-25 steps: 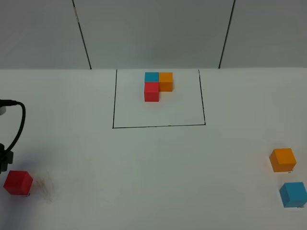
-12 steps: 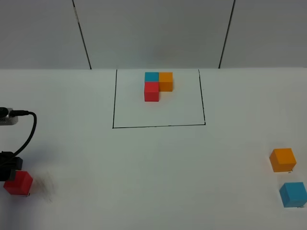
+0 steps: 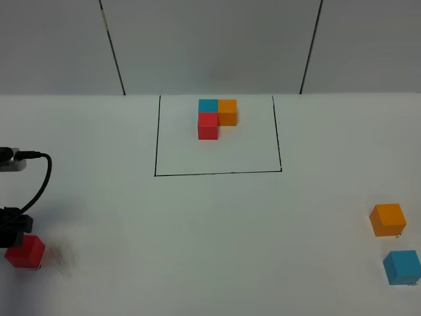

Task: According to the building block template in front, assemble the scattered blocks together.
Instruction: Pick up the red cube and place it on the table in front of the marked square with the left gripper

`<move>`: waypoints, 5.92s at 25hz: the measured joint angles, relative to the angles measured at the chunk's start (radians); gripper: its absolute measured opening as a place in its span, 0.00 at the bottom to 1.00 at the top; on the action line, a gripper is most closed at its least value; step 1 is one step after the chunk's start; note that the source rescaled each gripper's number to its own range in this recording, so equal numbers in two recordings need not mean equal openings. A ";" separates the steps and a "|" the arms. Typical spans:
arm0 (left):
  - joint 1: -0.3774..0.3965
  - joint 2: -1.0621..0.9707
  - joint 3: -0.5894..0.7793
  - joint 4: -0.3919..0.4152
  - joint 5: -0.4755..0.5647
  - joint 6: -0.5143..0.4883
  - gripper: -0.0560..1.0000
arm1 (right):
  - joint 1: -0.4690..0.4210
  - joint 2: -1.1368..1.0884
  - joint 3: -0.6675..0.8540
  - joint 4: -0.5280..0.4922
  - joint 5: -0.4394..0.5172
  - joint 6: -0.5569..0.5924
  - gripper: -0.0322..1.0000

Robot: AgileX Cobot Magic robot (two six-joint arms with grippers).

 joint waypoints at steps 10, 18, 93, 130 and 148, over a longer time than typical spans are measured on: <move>0.000 0.079 0.000 0.000 -0.024 0.000 0.92 | 0.000 0.000 0.000 0.000 0.000 0.000 0.03; 0.000 0.127 0.000 -0.009 -0.053 -0.001 0.92 | 0.000 0.000 0.000 0.000 0.000 0.000 0.03; 0.000 0.332 -0.054 -0.126 -0.137 0.103 0.05 | 0.000 0.000 0.000 0.000 0.000 0.000 0.03; 0.000 0.220 -0.170 -0.107 0.095 0.104 0.05 | 0.000 0.000 0.000 0.000 0.000 0.000 0.03; -0.213 0.204 -0.495 -0.099 0.486 0.333 0.05 | 0.000 0.000 0.000 0.000 0.000 0.000 0.03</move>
